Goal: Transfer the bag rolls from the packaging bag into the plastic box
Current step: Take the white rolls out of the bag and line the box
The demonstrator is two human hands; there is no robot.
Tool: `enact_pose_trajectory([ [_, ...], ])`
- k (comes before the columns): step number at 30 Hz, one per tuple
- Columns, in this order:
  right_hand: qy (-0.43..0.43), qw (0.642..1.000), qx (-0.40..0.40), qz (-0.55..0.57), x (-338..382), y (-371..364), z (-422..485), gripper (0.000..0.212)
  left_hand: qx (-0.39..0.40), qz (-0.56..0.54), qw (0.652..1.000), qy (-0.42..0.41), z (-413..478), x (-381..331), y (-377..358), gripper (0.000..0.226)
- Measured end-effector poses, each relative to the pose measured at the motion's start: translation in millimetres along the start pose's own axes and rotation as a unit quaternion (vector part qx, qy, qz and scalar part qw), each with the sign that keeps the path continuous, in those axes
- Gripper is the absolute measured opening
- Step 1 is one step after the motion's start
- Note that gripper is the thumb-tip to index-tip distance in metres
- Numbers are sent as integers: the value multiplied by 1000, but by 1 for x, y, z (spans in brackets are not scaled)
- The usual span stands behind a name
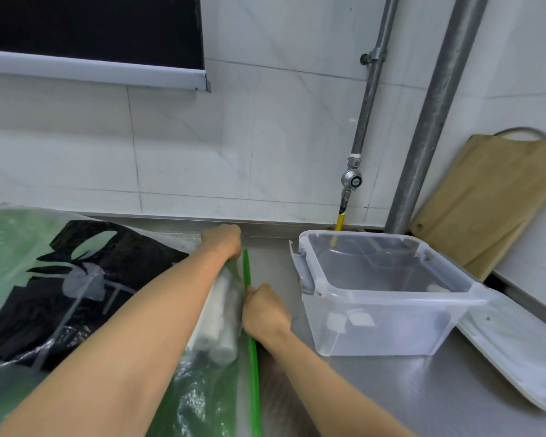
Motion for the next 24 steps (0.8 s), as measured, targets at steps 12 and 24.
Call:
enact_pose_trajectory([
  [12, 8, 1000, -22, -13, -7, -2, -25, 39, -119, 44, 990, -59, -44, -23, 29, 28],
  [24, 8, 1000, -27, 3, -8, 5, -43, 40, 28, -19, 998, -44, -98, -39, -2, 22],
])
Point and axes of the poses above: each hand's wrist, its own z-axis towards the middle knuckle, its own y-axis out of the back of the hand, x = y × z, the point moved 4 cm from there along z, towards the middle knuckle, and after that the axes turned 3 degrees about -y, right-handed, at the moved point
